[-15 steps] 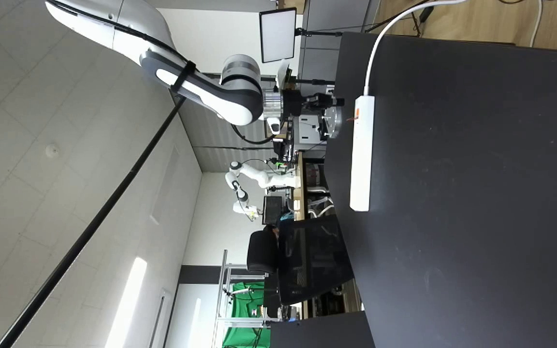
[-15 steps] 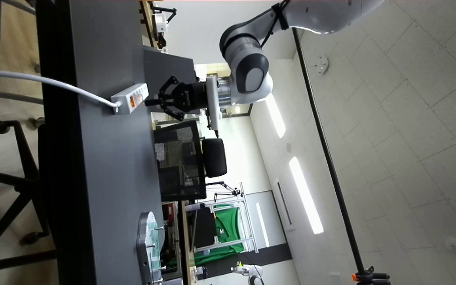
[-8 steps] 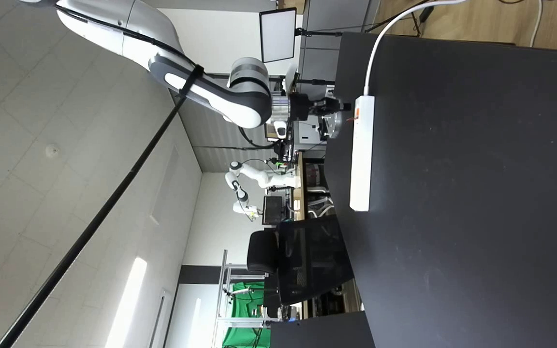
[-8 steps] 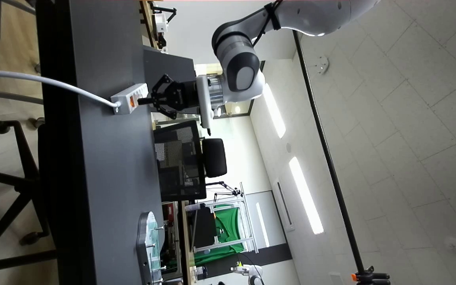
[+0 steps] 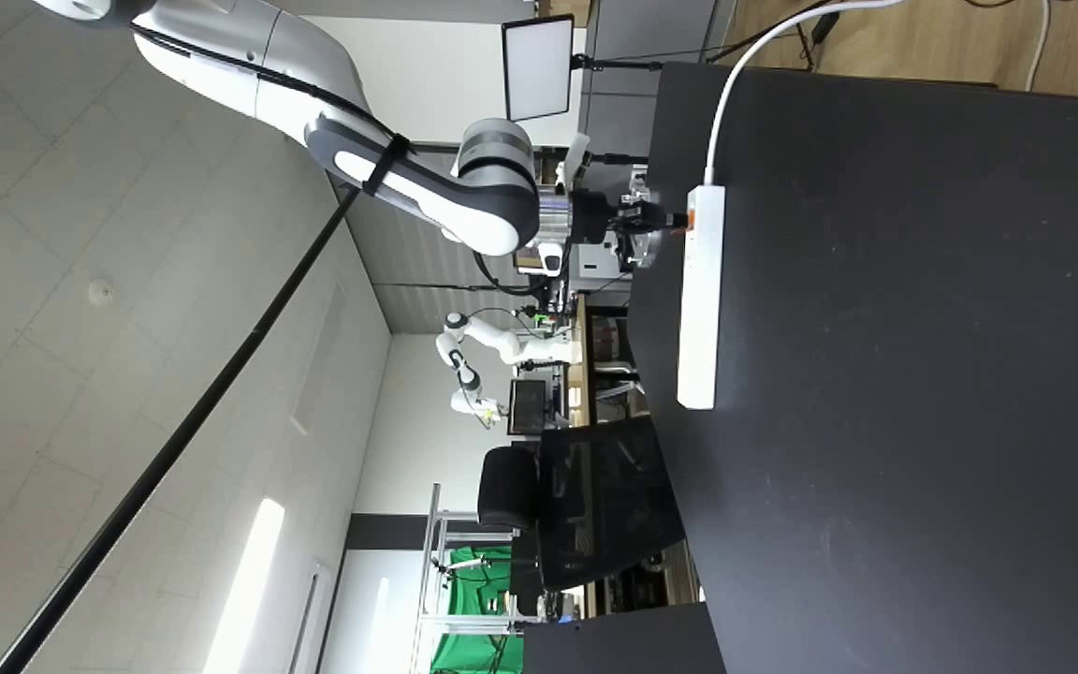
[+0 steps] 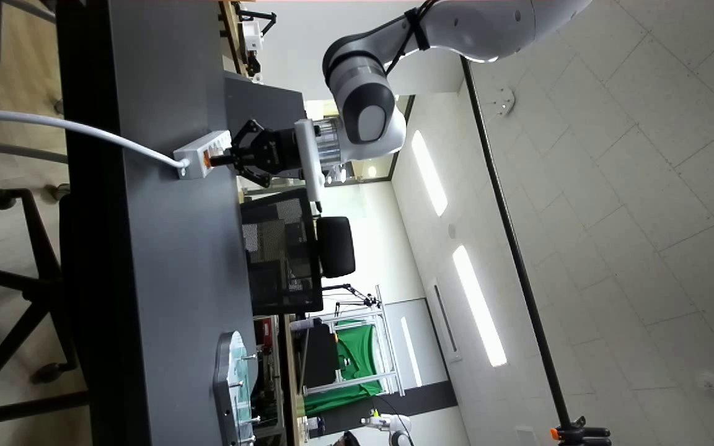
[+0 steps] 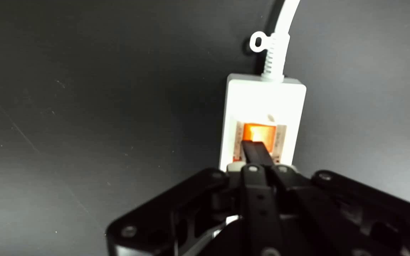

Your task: Switch the extension cord on

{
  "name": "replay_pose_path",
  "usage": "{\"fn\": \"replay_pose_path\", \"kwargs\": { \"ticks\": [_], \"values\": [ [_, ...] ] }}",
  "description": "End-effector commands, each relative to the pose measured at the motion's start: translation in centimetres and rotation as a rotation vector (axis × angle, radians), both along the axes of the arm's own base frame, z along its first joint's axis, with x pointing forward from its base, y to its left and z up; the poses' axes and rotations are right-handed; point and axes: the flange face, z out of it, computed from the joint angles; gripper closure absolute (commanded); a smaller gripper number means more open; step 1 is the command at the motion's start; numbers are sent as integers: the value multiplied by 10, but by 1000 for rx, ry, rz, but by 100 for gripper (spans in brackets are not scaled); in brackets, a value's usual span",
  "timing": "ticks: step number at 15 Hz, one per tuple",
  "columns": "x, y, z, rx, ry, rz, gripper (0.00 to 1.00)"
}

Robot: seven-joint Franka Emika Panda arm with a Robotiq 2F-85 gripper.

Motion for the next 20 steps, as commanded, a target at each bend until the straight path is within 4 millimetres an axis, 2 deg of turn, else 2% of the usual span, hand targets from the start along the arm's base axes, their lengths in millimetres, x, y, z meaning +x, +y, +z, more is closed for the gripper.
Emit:
{"fn": "replay_pose_path", "kwargs": {
  "ticks": [1,9,20],
  "values": [
    [7,-7,-3,18,-18,-27,100],
    [6,-20,-7,20,12,-94,100],
    [3,-16,-2,27,1,-136,100]
  ]
}}
